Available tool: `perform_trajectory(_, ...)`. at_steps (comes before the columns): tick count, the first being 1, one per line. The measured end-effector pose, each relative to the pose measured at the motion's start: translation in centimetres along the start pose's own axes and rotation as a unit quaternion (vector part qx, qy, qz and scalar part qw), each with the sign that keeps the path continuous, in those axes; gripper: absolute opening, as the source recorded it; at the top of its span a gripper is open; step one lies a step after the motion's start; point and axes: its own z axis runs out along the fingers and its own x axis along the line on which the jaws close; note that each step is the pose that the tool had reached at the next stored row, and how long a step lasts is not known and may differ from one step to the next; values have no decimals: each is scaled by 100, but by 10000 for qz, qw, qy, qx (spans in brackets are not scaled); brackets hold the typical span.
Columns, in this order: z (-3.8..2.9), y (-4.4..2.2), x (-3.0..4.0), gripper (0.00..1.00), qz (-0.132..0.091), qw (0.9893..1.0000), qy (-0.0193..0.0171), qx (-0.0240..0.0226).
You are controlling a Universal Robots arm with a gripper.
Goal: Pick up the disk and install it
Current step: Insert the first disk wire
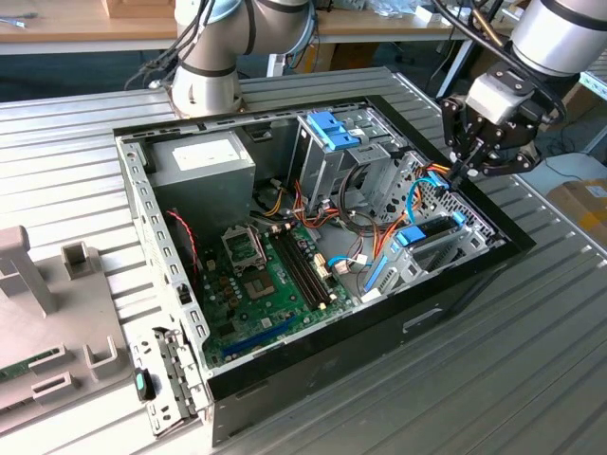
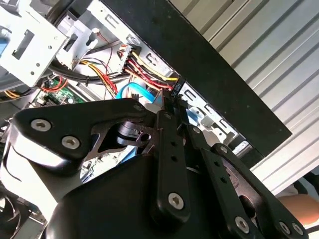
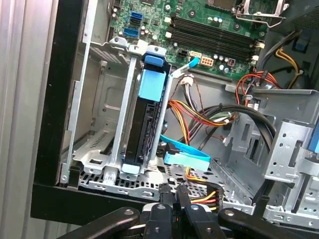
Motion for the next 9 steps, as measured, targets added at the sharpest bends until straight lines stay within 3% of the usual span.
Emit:
perform_trajectory(4, -6, 40, 75, 16, 24, 10000, -36, 10)
perform_trajectory(9, -23, 175, 100, 16, 30, 10000, -61, 15)
